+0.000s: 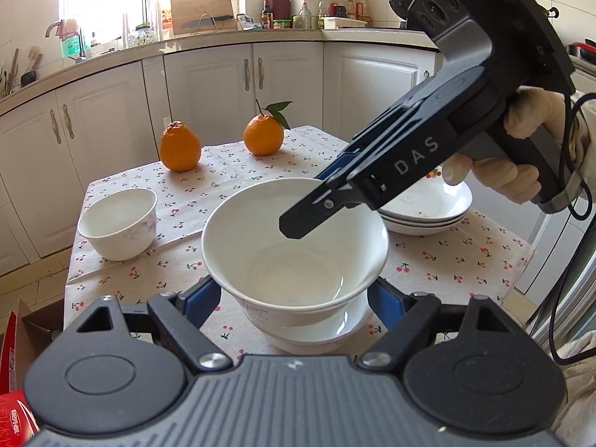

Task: Organize plates and bowls
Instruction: 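Lift the held bowl and lower it into the other white bowl, then open the right gripper and withdraw it from the nested bowls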

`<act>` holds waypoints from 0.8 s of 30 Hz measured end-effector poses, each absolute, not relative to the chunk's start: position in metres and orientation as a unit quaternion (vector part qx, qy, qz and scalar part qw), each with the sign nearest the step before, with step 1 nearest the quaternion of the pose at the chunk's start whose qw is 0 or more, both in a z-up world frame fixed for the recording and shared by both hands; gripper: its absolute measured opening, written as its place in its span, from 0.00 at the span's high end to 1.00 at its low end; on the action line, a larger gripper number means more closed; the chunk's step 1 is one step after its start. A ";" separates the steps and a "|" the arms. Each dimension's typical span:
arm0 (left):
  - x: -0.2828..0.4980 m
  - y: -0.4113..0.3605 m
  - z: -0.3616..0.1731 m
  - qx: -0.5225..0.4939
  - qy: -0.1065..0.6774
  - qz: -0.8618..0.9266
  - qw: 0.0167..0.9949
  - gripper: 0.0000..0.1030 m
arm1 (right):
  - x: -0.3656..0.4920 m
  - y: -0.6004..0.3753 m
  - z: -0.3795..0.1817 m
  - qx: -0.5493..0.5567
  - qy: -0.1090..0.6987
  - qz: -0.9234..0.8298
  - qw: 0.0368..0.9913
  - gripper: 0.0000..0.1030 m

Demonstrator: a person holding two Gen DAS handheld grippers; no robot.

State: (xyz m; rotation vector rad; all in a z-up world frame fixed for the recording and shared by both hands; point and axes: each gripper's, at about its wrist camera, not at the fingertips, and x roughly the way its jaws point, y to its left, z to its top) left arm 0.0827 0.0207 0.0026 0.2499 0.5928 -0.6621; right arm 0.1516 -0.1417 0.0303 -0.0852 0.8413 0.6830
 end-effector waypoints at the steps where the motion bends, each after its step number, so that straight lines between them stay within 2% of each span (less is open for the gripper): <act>1: 0.083 0.019 0.002 0.121 0.288 -0.321 0.894 0.17 | 0.151 -0.143 0.029 -0.040 0.401 0.323 0.856 0.53; 24: 0.090 0.011 -0.012 0.125 0.311 -0.332 0.882 0.17 | 0.155 -0.151 0.007 -0.028 0.424 0.308 0.851 0.53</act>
